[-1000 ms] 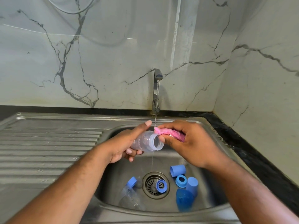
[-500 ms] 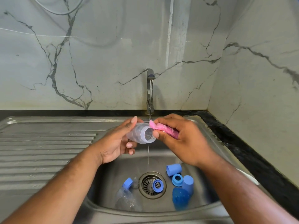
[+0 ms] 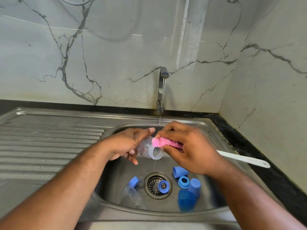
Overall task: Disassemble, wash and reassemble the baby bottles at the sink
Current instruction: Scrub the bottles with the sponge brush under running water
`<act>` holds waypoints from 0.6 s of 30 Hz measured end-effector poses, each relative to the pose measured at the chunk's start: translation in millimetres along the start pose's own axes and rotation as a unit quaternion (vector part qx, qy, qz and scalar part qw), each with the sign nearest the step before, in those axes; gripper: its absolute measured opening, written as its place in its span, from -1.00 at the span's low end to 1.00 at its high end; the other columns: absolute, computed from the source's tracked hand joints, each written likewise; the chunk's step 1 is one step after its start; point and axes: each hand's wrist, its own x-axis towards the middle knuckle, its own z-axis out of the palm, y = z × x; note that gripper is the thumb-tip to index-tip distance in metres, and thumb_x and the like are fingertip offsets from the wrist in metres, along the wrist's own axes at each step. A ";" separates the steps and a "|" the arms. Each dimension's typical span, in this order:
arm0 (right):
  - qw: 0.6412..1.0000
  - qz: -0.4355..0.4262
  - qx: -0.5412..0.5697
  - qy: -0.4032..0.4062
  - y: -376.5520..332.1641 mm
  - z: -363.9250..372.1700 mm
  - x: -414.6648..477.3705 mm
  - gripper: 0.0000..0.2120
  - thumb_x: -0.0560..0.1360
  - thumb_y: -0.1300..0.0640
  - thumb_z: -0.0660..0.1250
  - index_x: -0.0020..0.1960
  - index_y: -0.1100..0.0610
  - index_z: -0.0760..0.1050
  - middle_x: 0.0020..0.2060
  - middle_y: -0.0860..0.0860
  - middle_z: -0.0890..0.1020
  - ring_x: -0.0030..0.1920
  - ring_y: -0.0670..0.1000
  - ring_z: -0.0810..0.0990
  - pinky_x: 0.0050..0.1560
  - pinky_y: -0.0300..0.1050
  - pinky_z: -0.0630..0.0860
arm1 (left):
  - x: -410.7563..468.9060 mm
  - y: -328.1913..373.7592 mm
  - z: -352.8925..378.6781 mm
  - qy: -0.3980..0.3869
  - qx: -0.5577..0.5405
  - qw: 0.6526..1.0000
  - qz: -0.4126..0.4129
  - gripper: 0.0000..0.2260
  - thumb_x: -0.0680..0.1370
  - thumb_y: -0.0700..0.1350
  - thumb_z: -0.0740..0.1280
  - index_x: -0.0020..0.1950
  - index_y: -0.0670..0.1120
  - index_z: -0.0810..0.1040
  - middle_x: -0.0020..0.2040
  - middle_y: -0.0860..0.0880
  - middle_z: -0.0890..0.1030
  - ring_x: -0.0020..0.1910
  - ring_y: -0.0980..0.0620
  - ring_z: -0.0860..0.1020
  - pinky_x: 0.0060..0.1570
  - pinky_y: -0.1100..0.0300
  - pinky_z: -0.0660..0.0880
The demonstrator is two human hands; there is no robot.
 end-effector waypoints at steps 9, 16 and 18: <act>0.981 0.151 0.044 0.118 14.1 -6.8 2.3 -0.80 0.53 -0.05 0.41 0.14 -0.09 0.65 -0.06 -0.11 0.66 -0.06 -0.08 0.62 0.00 0.07 0.59 | 11.6 -4.5 0.1 -0.079 -0.280 0.952 0.093 -0.52 0.56 0.00 0.42 0.47 0.02 0.46 -0.01 -0.11 0.65 -0.18 0.03 0.60 -0.22 0.15 0.61; 0.977 0.161 0.086 0.110 7.1 -7.7 2.8 -0.74 0.54 0.02 0.46 0.22 -0.04 0.66 -0.01 -0.12 0.66 -0.03 -0.16 0.61 0.04 -0.13 0.57 | 14.4 -5.2 4.1 -0.088 -0.325 0.935 0.109 -0.52 0.50 -0.01 0.38 0.43 0.02 0.49 -0.03 -0.11 0.61 -0.33 0.05 0.51 -0.12 0.08 0.64; 0.980 0.149 0.084 0.103 6.7 -7.6 2.7 -0.74 0.52 0.04 0.49 0.21 -0.05 0.65 -0.01 -0.13 0.63 -0.01 -0.17 0.60 0.02 -0.19 0.55 | 14.7 -7.2 0.1 -0.097 -0.305 0.942 0.098 -0.53 0.51 0.00 0.37 0.42 0.00 0.49 -0.04 -0.14 0.61 -0.33 0.04 0.51 -0.08 0.04 0.66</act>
